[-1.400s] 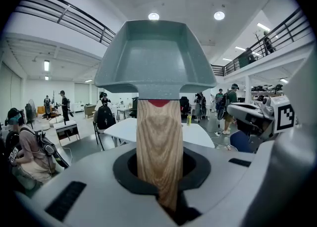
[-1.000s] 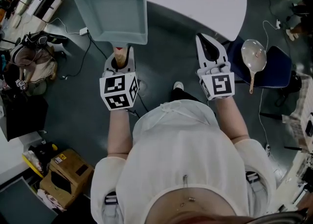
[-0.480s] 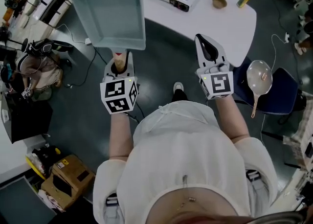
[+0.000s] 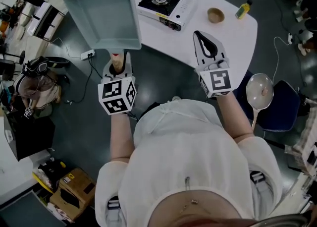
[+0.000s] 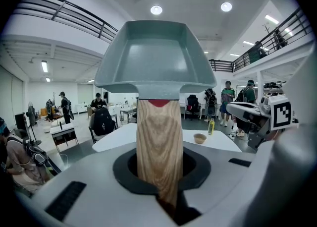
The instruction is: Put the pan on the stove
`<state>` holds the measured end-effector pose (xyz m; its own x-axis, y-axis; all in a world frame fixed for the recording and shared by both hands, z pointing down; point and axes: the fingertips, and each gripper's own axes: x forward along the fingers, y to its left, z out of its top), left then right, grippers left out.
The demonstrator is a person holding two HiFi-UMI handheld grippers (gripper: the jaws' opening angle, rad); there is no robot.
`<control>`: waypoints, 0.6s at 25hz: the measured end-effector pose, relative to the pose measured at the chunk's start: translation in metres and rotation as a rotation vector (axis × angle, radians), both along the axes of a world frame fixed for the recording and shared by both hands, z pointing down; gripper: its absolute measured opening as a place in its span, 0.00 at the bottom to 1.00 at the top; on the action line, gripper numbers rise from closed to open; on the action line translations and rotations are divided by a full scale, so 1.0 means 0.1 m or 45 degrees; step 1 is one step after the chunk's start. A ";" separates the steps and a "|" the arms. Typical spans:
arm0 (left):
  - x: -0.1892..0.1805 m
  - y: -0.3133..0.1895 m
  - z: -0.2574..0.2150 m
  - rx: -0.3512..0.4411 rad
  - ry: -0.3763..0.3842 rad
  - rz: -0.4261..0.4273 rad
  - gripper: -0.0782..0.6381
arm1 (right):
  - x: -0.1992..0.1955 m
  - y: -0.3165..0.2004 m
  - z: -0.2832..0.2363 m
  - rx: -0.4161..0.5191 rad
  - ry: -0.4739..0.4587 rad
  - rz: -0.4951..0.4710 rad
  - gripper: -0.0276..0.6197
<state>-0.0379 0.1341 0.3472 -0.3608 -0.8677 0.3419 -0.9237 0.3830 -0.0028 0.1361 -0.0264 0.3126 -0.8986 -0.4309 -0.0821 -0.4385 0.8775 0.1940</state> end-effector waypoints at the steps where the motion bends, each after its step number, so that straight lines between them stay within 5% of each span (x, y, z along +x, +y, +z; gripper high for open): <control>1: -0.03 -0.11 0.00 -0.001 0.000 0.010 0.19 | -0.02 -0.10 0.00 -0.004 0.002 0.010 0.05; 15: -0.83 -1.56 0.31 -0.126 0.049 0.296 0.19 | -0.67 -1.11 0.21 -0.066 0.065 0.236 0.05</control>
<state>-0.1205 -0.0224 0.3785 -0.1406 -0.8873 0.4392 -0.9871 0.1600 0.0072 0.0686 -0.1377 0.3332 -0.8060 -0.5918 -0.0116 -0.5841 0.7921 0.1771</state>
